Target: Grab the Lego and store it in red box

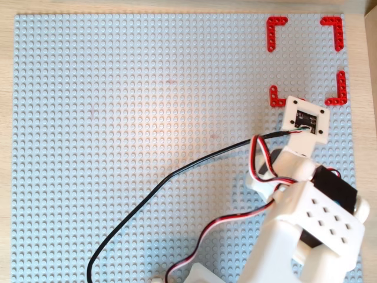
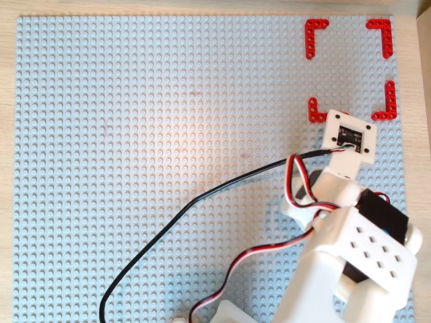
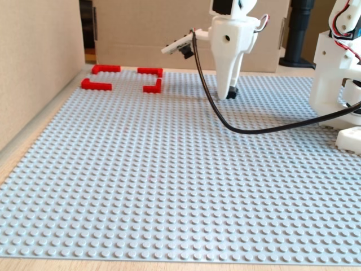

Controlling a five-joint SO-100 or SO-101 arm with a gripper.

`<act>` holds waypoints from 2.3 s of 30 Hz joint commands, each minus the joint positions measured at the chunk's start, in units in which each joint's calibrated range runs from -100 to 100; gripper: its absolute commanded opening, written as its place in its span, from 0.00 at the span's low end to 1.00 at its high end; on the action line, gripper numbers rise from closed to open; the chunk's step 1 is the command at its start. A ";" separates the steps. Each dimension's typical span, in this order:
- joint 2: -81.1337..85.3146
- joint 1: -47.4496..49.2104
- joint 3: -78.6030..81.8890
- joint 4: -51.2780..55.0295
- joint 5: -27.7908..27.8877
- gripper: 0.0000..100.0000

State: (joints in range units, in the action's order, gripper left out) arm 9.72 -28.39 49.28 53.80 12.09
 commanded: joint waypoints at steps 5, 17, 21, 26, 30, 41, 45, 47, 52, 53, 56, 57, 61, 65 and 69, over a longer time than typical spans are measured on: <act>0.02 -1.20 -2.10 0.15 0.00 0.15; 0.70 -1.94 -4.92 2.95 -0.36 0.12; 0.62 -2.83 -7.38 4.97 -0.36 0.13; 0.53 -2.83 -7.01 5.06 -0.36 0.18; 0.62 -4.03 -7.01 8.48 -0.42 0.20; 0.70 -3.88 -7.19 14.10 -0.94 0.20; 0.70 -4.10 -7.01 14.53 -0.94 0.20; 0.70 -4.32 -5.74 13.92 -0.94 0.20; 0.45 -3.73 -3.47 9.80 -1.67 0.20; 0.11 -3.73 -3.38 9.88 -1.67 0.20; -0.14 -3.80 -3.10 9.97 -1.67 0.20; -0.14 -3.80 -2.74 9.88 -1.67 0.20; -0.06 -3.21 -1.83 9.97 -1.67 0.20; -0.06 -2.91 -1.83 10.94 -1.67 0.19; -0.14 -2.31 -1.74 10.76 -1.67 0.19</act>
State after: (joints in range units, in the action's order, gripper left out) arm 9.30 -31.52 47.50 64.16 10.53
